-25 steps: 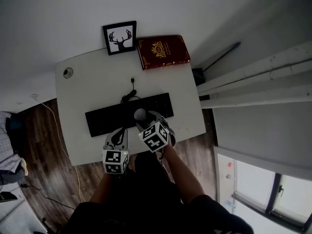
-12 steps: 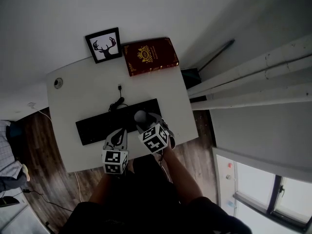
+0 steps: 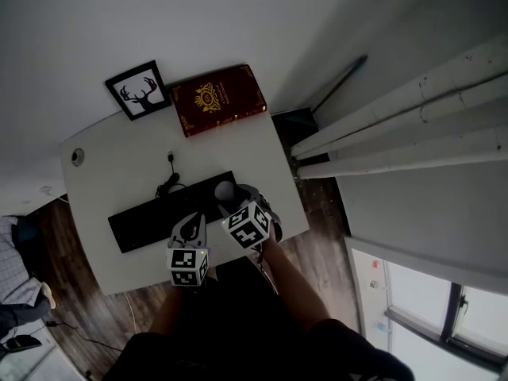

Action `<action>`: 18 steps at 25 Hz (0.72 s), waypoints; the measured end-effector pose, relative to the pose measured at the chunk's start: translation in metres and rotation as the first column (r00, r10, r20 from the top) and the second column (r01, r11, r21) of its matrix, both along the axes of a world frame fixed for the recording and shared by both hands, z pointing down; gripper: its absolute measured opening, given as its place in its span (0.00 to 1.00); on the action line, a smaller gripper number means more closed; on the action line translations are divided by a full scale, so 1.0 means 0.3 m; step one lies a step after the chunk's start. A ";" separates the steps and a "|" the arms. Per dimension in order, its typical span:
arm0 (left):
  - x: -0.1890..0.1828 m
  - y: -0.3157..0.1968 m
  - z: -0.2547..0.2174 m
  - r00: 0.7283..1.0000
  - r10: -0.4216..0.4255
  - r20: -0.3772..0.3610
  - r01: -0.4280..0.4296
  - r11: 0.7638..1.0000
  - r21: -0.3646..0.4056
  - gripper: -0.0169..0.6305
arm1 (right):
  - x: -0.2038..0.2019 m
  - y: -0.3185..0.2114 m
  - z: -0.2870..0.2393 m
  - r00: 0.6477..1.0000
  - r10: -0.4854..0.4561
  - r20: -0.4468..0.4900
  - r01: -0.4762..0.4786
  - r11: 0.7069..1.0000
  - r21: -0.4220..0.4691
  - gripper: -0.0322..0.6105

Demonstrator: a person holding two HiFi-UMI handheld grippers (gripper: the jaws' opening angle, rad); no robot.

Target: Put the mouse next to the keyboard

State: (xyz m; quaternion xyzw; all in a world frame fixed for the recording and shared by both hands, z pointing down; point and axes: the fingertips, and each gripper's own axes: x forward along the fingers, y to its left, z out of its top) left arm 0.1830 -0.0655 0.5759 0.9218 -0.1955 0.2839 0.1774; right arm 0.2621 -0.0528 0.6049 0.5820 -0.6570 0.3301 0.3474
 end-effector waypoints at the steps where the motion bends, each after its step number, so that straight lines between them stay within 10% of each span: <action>1: 0.017 0.006 0.001 1.000 0.002 -0.003 -0.002 1.000 0.000 0.03 | 0.017 0.010 0.005 1.000 0.002 -0.001 -0.002 1.000 -0.004 0.48; 18: 0.198 0.069 0.020 0.997 0.075 0.005 -0.075 0.997 -0.001 0.03 | 0.244 0.074 0.062 0.981 0.191 0.030 -0.190 0.981 -0.041 0.48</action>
